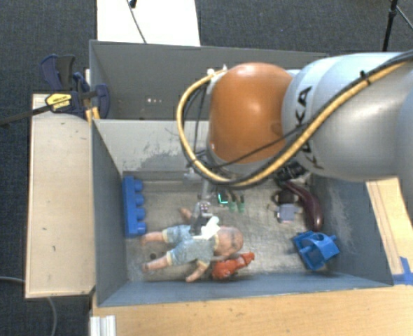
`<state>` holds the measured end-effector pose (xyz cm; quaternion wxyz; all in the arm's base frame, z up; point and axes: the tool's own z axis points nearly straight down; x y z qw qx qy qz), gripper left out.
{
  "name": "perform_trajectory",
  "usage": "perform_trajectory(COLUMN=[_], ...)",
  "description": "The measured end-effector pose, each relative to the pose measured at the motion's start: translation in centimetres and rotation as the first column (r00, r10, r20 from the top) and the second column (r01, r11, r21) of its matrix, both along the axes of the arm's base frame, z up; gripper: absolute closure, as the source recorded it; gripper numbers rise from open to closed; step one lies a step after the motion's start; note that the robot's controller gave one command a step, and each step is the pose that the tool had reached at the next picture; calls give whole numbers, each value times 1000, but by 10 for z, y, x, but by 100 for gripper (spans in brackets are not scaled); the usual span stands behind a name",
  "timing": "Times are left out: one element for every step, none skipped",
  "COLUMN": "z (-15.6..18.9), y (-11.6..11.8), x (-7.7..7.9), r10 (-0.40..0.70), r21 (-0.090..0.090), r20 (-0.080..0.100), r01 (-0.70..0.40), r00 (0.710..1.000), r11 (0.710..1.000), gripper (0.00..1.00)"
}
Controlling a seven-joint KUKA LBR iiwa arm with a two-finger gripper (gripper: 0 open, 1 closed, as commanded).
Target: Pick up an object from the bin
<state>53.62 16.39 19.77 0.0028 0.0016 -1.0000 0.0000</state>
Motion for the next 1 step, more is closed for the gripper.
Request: perform_trajectory(z=[5], y=[-1], x=[2], r10=[-5], r21=[2], r20=[8], r01=[5], r00=[1000], r11=[1000], gripper=[0])
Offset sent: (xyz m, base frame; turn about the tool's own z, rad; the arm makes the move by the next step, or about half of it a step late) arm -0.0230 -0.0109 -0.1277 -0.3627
